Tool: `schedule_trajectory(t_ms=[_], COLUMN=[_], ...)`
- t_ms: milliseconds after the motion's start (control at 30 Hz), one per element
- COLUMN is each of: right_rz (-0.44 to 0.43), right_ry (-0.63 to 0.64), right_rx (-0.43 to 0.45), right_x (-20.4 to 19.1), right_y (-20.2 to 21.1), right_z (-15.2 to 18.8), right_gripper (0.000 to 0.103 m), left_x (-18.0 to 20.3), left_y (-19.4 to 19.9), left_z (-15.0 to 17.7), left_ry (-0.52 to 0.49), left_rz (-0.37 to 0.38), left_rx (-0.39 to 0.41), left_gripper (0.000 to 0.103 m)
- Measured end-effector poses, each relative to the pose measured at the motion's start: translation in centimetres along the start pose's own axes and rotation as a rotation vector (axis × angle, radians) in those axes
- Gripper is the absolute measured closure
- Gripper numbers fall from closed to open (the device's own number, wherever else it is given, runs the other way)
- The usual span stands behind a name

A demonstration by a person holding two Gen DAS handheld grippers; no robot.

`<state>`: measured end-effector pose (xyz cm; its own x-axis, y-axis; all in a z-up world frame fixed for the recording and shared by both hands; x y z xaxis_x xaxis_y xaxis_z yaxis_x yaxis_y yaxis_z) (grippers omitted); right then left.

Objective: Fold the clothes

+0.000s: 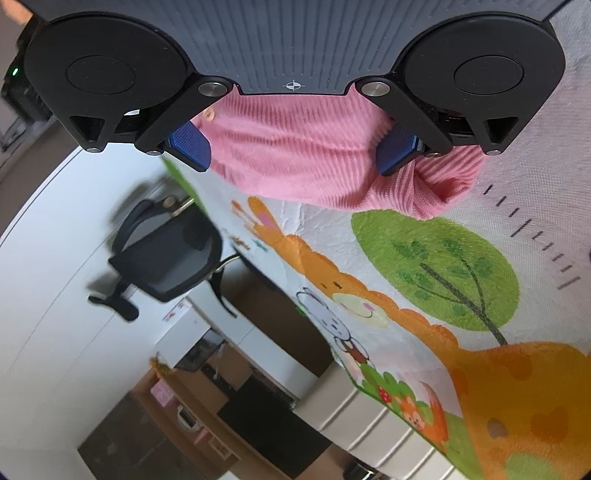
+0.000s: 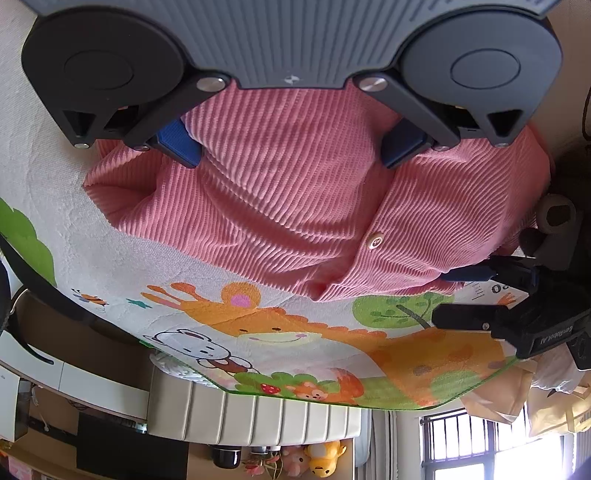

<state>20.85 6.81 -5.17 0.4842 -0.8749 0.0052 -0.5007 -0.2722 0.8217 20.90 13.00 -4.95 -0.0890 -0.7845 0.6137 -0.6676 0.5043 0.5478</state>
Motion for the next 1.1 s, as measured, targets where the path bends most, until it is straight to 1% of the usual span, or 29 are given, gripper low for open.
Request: schedule_trajectory(t_ms=[67,167,233,333,433,533,633,700,833,900,933,1000,1100], right_rz=[0.001,0.001,-0.001,0.000,-0.006,-0.011,-0.008,-0.016,-0.043,0.002,0.048,0.178,0.221], right_ry=[0.000,-0.001,-0.003,-0.004,-0.002,0.011,0.029,0.037,0.019,-0.011,-0.025,-0.055,-0.044], right_rx=[0.000,0.001,0.002,0.002,0.000,-0.014,-0.049,-0.076,0.048,0.105,0.117,0.106,0.096], right_x=[0.0,0.0,0.1,0.0,0.0,0.0,-0.1,-0.3,-0.1,0.4,0.7,1.4,1.6], right_y=[0.0,0.0,0.0,0.1,0.2,0.1,0.2,1.0,5.3,6.5,6.6,5.3,5.0], right_z=[0.0,0.0,0.0,0.0,0.0,-0.1,-0.3,-0.7,-2.3,-3.4,-3.9,-4.4,-3.8], right_gripper=[0.000,0.000,0.000,0.000,0.000,0.000,0.000,0.000,0.000,0.000,0.000,0.000,0.000], left_x=[0.4,1.0,1.6,2.3,2.2,2.1,2.4,2.3,2.2,2.2,2.3,2.3,2.3], left_y=[0.3,0.9,1.5,2.1,2.5,2.4,2.1,2.1,2.1,2.1,2.1,2.2,2.2], left_z=[0.5,1.6,2.7,4.4,5.1,5.0,5.0,4.9,4.9,4.9,4.9,4.9,5.0], left_ry=[-0.028,-0.076,-0.129,-0.208,-0.213,-0.206,-0.232,-0.226,-0.222,-0.224,-0.225,-0.227,-0.228], left_rz=[-0.052,-0.165,-0.235,-0.292,-0.301,-0.309,-0.324,-0.316,-0.310,-0.312,-0.314,-0.316,-0.318], left_rx=[-0.022,-0.084,-0.117,-0.150,-0.156,-0.164,-0.178,-0.175,-0.174,-0.173,-0.173,-0.174,-0.174], left_gripper=[0.004,0.002,0.000,0.000,0.000,0.000,0.000,0.000,0.000,0.000,0.000,0.000,0.000])
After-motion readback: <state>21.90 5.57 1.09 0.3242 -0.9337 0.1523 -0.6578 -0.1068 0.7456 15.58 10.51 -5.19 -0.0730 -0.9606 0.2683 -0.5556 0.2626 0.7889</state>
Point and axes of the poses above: each gripper's, at about its wrist camera, not at the fingertips, and y roughly against the way its jaws point, x to its right, z to its underside, the point moved 5 cm from there along -y, roughly the way its jaws point, and after that the axes turned 15 degrees about -x, right-handed, at the moved point
